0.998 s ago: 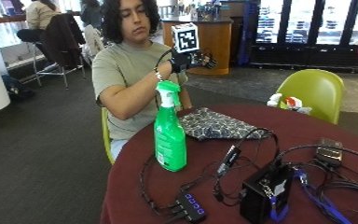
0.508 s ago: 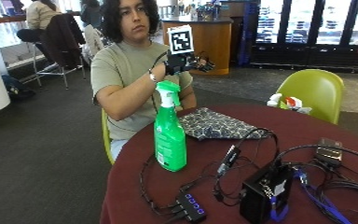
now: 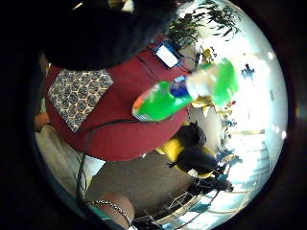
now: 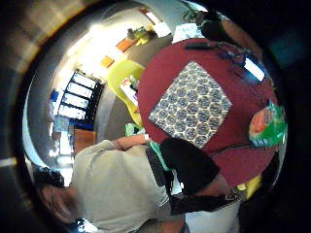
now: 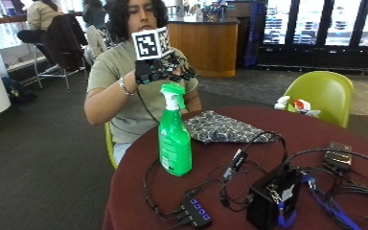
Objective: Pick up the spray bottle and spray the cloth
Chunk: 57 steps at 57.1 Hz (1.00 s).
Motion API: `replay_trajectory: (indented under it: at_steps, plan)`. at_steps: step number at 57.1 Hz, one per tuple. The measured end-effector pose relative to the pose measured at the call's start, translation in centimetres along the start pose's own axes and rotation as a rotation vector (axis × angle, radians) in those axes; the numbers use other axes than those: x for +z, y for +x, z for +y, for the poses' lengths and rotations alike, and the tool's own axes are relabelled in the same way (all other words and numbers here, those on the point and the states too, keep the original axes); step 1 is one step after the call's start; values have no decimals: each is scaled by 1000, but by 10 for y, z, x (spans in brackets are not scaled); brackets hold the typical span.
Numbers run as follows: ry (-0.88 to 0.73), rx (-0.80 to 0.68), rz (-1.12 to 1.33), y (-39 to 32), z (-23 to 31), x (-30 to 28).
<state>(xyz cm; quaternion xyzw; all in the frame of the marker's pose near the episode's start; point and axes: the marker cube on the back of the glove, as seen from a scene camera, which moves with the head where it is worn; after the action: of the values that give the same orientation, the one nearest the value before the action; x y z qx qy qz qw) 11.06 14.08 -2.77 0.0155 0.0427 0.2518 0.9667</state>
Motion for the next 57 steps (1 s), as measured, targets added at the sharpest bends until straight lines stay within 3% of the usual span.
replay_trajectory:
  at_steps: [18, 28, 33, 38, 46, 49, 53, 57]
  plan:
    - [181, 366, -200, 92, 39, -20]
    - [240, 481, -343, 104, 53, -4]
    - [333, 570, -505, 102, 61, 5]
    - [518, 788, -630, 114, 48, 17]
    - [507, 623, -705, 111, 56, 46]
    - [534, 657, -726, 112, 50, 53]
    - [617, 818, -754, 114, 35, 56]
    - [688, 837, -749, 115, 28, 62]
